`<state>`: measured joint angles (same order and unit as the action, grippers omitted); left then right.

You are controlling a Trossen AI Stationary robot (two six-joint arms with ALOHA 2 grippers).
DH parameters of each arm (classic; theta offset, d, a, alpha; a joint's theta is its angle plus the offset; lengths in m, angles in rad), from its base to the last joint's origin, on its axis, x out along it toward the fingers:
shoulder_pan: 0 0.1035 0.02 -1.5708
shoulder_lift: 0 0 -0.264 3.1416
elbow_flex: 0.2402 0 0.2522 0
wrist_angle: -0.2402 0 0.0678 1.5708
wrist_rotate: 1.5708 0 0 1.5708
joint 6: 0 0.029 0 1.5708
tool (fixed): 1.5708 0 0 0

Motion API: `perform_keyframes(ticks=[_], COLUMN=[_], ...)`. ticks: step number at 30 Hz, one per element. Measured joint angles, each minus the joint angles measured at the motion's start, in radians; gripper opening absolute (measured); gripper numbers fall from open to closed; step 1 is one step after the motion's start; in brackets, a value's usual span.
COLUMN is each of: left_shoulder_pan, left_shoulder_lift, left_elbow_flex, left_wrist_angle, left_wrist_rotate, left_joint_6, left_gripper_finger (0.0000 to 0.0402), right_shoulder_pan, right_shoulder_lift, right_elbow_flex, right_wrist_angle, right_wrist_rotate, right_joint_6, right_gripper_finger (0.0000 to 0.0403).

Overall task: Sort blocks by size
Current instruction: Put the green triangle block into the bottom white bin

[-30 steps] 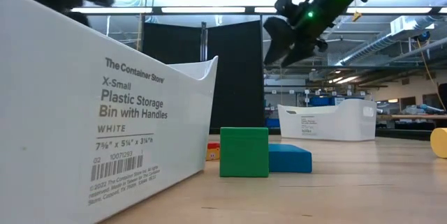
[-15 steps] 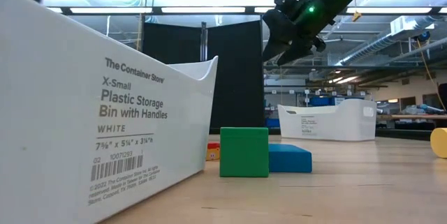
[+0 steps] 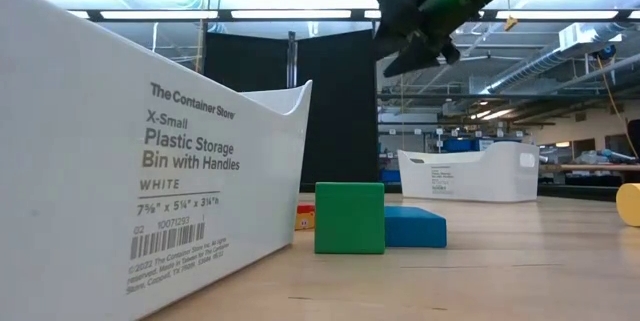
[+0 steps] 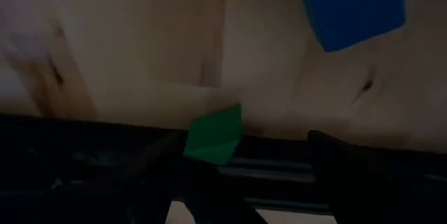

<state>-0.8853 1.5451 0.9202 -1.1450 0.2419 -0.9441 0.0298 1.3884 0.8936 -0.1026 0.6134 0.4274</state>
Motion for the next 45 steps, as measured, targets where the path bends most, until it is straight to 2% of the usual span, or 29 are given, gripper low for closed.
perform_keyframes(ticks=[5, 12, 24, 28, 36, 45], left_shoulder_pan=[-0.023, -0.033, -0.032, -0.032, -0.032, -0.033], left_shoulder_lift=[0.040, 0.045, 0.045, 0.044, 0.044, 0.043], left_elbow_flex=[-0.031, -0.075, -0.195, -0.199, -0.200, -0.169], left_wrist_angle=[0.027, 0.068, 0.168, 0.169, 0.163, 0.174], left_wrist_rotate=[0.057, 0.059, 0.119, 0.121, 0.123, 0.155], left_joint_6=[0.002, -0.002, -0.008, -0.007, -0.009, 0.004], left_gripper_finger=[0.0312, 0.0312, 0.0305, 0.0268, 0.0142, 0.0134], right_shoulder_pan=[0.029, 0.056, 0.069, 0.068, 0.067, 0.067], right_shoulder_lift=[0.000, 0.000, 0.000, 0.000, 0.000, 0.000], right_elbow_flex=[0.000, 0.000, 0.000, 0.000, 0.000, 0.000], right_wrist_angle=[0.014, 0.022, 0.023, 0.023, 0.023, 0.023], right_wrist_rotate=[0.021, 0.026, 0.049, 0.049, 0.049, 0.049], right_joint_6=[0.000, 0.000, 0.015, 0.015, 0.015, 0.014], right_gripper_finger=[0.0303, 0.0303, 0.0299, 0.0301, 0.0294, 0.0296])
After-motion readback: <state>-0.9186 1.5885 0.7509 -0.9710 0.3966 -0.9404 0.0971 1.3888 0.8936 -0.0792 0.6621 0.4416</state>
